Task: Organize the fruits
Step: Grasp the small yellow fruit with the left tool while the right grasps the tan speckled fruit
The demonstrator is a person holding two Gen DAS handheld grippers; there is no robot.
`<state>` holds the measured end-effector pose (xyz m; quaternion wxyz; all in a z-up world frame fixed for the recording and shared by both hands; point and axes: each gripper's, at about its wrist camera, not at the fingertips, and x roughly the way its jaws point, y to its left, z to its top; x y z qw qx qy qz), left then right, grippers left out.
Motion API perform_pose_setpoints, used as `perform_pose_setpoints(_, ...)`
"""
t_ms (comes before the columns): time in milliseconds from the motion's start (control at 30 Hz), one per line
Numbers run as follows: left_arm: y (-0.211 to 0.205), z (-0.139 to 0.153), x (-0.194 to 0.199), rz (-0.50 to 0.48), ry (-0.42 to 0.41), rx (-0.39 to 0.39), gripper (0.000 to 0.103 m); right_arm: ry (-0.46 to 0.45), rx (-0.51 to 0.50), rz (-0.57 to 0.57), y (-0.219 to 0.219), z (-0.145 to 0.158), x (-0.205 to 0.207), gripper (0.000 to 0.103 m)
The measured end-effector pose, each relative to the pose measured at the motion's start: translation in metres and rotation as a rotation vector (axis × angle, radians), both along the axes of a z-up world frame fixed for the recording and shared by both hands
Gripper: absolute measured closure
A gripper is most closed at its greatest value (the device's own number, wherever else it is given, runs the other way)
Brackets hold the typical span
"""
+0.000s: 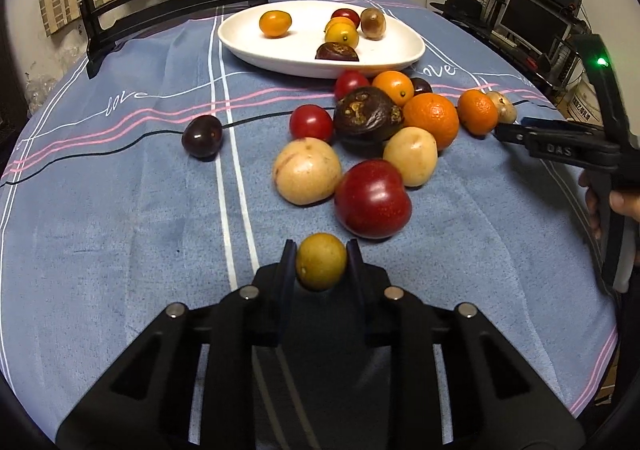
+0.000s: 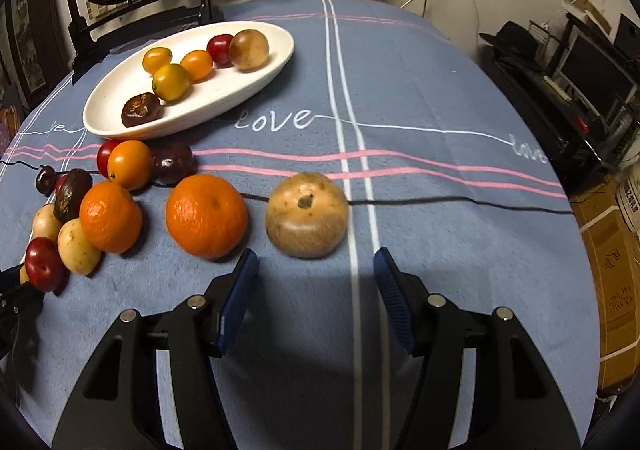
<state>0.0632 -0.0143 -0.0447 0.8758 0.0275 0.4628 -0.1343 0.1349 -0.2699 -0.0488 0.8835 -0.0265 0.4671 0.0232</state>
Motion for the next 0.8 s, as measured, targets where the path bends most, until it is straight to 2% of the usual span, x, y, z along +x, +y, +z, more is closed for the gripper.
perform_pose_setpoints(167, 0.001, 0.0, 0.001, -0.002, 0.003, -0.006, 0.077, -0.008, 0.005, 0.004, 0.002, -0.002, 0.016, 0.043)
perform_pose_setpoints(233, 0.0, 0.0, 0.001, -0.003, 0.005, -0.006, 0.077, -0.008, 0.024, -0.002, -0.001, -0.001, 0.019, 0.054)
perform_pose_setpoints(300, -0.001, 0.0, 0.001, -0.005, 0.005, -0.003, 0.077, -0.005, 0.036, -0.005, -0.002, 0.0, 0.02, 0.059)
perform_pose_setpoints(533, 0.001, 0.002, -0.002, -0.007, -0.01, 0.009, 0.078, -0.024, 0.078, -0.015, -0.007, 0.006, 0.007, 0.06)
perform_pose_setpoints(800, 0.01, 0.023, -0.009, -0.005, -0.057, -0.005, 0.078, -0.081, 0.113, 0.001, -0.007, 0.027, -0.014, 0.059)
